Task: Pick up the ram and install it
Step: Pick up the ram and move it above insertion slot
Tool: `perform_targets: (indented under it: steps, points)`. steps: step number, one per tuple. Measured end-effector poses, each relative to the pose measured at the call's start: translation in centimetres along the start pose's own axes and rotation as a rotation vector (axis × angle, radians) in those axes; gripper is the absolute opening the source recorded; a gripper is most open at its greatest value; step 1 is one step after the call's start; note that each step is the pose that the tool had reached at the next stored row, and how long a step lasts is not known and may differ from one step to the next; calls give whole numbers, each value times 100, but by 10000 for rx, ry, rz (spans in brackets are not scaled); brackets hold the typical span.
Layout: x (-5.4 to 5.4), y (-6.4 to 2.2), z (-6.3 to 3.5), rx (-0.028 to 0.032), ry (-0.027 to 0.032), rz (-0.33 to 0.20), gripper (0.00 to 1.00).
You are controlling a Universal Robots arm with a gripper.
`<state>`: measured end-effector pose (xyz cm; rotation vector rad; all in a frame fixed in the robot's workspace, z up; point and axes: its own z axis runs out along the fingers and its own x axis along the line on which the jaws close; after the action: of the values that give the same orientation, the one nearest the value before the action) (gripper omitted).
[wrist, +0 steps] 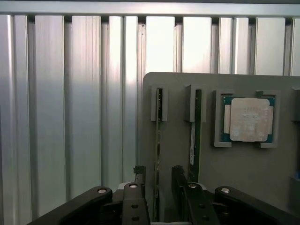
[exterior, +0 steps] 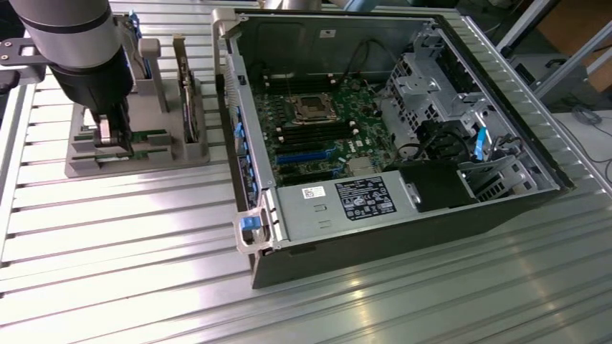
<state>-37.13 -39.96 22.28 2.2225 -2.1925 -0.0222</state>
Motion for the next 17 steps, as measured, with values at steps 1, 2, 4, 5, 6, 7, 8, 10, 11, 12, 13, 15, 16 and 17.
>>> perform_targets:
  steps: [1,2,4,5,6,7,8,10,11,12,13,15,16,17]
  points:
    - [1,1,14,1,0,-14,36]
    - [1,2,23,1,0,-27,36]
    - [1,5,39,0,1,-55,36]
    - [1,6,46,1,1,-74,36]
    - [1,8,52,1,2,-91,36]
    - [0,12,57,1,2,-102,36]
    - [0,16,63,2,2,-114,36]
    - [0,27,76,2,2,-139,36]
    - [0,33,85,2,2,-152,36]
    - [0,39,96,2,3,-165,36]
    - [0,42,104,3,3,-175,36]
    - [0,48,117,0,4,-193,36]
    - [0,49,132,2,4,-207,36]
    - [0,49,147,1,5,-224,36]
